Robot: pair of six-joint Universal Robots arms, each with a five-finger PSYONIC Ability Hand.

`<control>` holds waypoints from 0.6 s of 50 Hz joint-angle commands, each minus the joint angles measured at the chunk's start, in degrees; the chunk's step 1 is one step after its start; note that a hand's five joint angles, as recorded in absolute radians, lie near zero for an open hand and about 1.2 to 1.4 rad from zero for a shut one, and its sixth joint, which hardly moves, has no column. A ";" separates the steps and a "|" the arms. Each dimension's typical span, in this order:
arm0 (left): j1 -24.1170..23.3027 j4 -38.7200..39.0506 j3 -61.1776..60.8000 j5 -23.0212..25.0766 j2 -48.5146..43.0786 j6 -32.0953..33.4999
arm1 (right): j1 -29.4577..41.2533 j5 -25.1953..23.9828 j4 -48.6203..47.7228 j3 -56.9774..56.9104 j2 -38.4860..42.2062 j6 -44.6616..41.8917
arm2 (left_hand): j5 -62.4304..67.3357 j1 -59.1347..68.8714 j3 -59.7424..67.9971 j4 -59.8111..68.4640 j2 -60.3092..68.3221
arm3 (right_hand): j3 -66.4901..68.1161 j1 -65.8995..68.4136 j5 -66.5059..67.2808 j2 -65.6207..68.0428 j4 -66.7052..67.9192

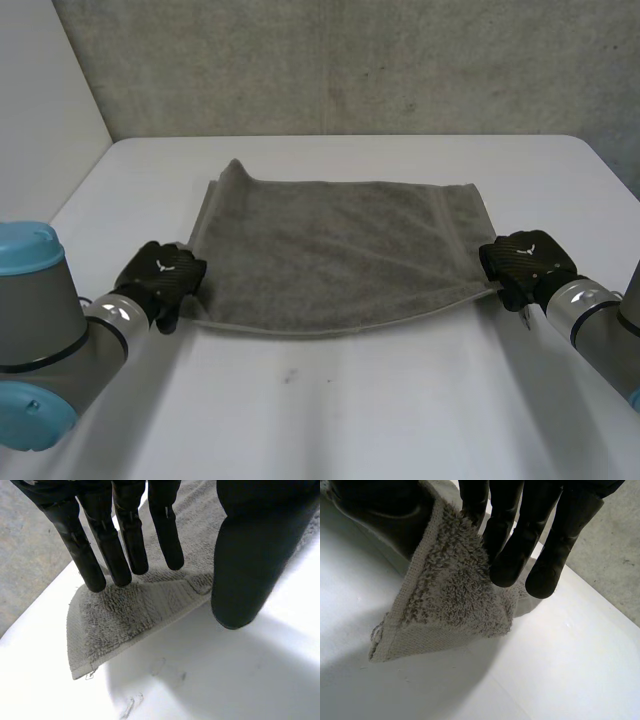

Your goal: Fold the towel.

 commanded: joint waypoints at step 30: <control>1.79 10.75 0.42 -0.65 -4.09 -0.38 | -0.09 0.82 0.15 -0.87 -0.05 -0.52 | 34.34 34.01 34.16 34.14 34.23 | 4.19 3.34 3.17 4.09 3.18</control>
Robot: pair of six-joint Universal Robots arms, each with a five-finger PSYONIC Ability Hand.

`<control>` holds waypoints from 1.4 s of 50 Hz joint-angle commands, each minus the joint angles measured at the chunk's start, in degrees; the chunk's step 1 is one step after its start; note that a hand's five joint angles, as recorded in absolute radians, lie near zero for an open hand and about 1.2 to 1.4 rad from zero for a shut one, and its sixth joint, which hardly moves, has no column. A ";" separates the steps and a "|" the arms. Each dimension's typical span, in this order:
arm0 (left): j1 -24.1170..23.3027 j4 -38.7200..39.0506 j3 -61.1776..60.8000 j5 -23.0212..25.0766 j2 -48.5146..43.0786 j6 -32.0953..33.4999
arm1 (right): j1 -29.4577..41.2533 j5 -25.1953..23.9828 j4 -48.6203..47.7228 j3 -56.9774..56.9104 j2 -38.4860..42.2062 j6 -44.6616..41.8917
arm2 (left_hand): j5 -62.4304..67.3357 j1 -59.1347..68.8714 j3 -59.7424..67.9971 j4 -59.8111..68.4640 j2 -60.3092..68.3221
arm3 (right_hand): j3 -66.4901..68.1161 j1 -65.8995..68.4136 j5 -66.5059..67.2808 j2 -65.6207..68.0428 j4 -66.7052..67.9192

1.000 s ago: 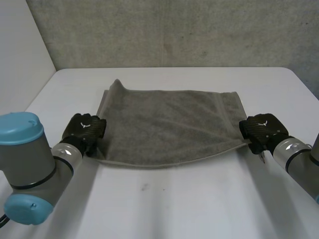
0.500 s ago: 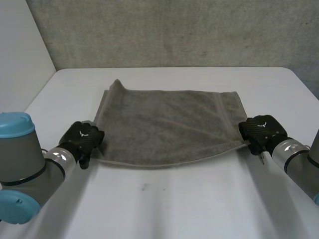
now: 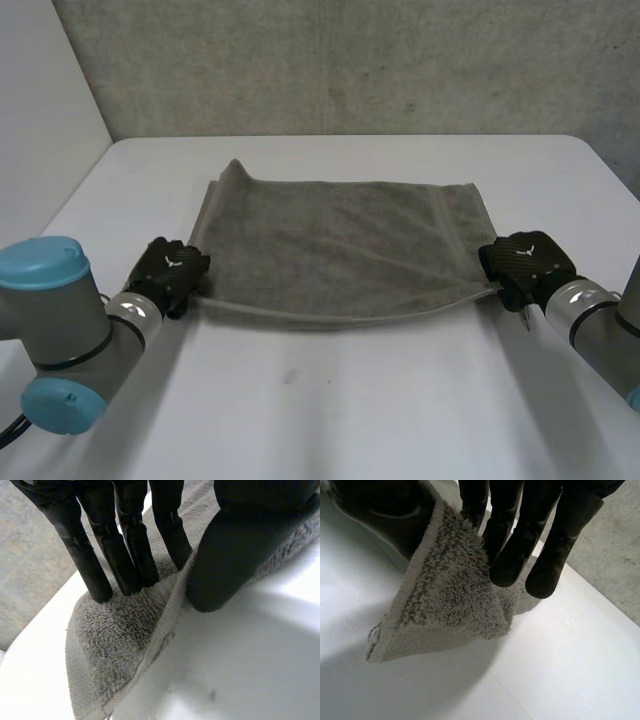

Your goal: Fold the towel.

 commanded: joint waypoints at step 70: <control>-0.70 -12.72 23.13 -0.07 -10.17 4.24 | -0.09 8.33 16.34 -29.96 16.23 -19.83 | 20.82 20.54 20.73 20.57 20.57 | 4.19 3.34 3.17 4.09 3.18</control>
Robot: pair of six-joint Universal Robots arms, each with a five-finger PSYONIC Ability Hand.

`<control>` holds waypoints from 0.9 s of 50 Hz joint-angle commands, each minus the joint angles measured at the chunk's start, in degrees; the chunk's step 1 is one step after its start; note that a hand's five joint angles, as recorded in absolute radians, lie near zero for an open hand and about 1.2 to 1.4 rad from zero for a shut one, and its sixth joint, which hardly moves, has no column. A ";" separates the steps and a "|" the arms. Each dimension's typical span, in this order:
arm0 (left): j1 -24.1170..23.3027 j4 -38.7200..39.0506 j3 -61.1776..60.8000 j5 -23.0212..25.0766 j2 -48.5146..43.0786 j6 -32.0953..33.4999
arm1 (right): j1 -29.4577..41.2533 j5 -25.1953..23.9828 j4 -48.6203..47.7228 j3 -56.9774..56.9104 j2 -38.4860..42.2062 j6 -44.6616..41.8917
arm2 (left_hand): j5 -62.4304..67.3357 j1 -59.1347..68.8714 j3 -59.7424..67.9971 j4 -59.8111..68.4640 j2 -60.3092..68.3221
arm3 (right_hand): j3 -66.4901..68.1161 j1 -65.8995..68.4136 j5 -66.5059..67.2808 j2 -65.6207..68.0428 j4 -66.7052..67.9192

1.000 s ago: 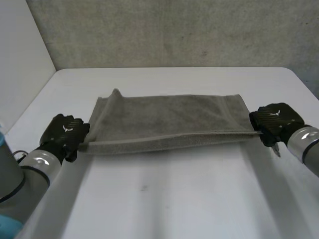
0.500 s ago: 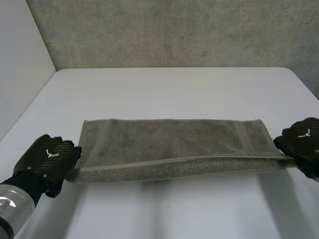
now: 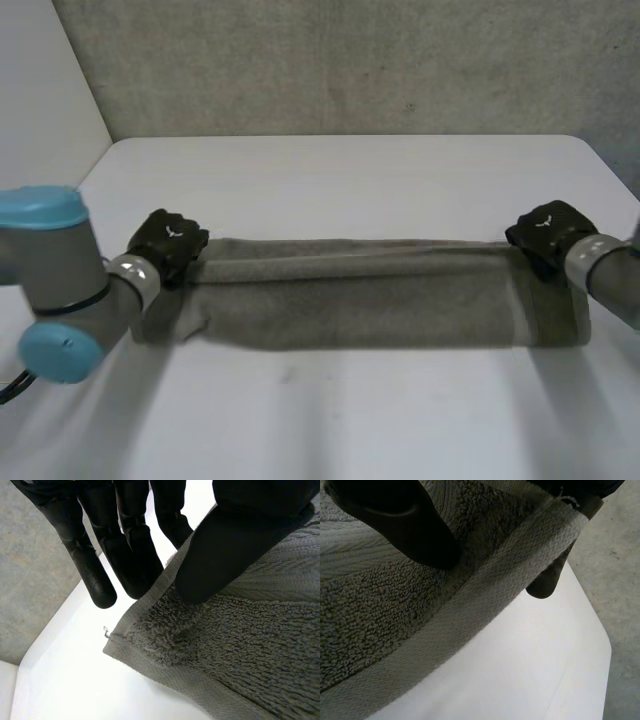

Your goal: Fold the towel.

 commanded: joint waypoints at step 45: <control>-2.49 -0.18 12.96 -2.21 3.47 -1.41 | 3.43 8.52 -0.90 -18.05 -5.06 19.18 | -59.25 -58.29 -59.69 -59.84 -59.80 | -65.81 -66.66 -66.83 -66.41 -66.83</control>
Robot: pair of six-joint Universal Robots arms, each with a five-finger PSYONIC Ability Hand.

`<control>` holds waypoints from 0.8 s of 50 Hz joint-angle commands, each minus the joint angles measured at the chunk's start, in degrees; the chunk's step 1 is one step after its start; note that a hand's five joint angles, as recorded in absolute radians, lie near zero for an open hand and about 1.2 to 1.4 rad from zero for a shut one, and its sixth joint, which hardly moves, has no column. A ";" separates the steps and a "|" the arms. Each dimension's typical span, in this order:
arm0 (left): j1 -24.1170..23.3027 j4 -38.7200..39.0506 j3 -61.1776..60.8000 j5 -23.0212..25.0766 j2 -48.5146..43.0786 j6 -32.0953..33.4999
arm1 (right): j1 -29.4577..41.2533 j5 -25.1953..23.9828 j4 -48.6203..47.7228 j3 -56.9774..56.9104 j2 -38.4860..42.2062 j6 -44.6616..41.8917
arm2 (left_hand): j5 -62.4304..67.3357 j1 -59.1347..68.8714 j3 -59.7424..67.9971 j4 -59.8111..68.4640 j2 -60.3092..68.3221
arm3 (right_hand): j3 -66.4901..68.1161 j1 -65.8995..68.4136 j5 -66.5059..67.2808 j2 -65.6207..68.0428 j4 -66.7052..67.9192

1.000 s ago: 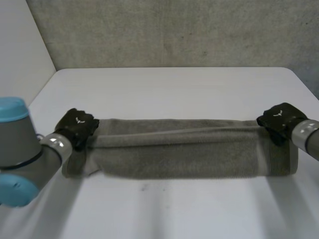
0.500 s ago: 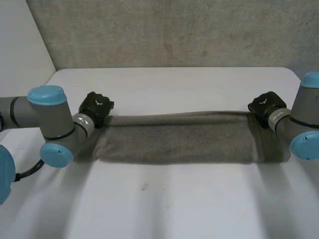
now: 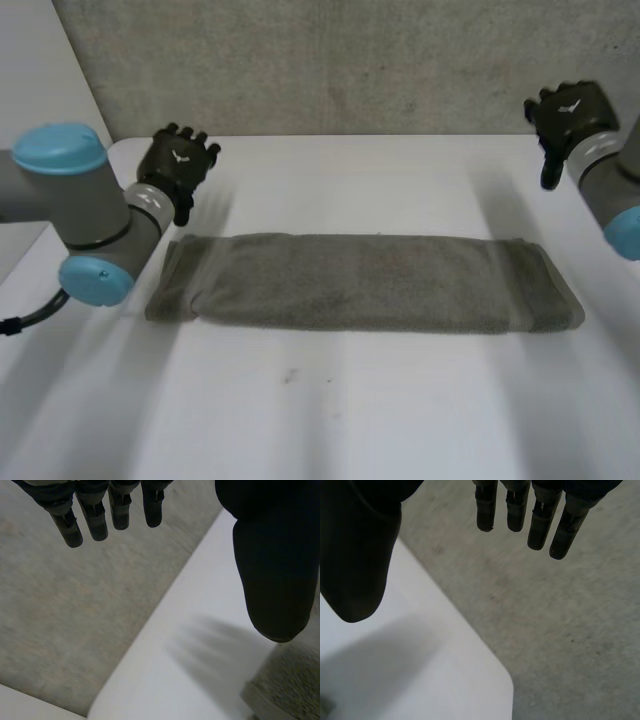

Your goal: Fold the towel.

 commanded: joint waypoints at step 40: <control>0.47 5.65 -39.86 0.06 27.04 -26.99 | -9.23 -9.08 -21.47 55.98 -15.55 -0.73 | -1.65 -0.02 0.42 0.41 0.46 | 21.25 21.71 21.86 20.79 20.34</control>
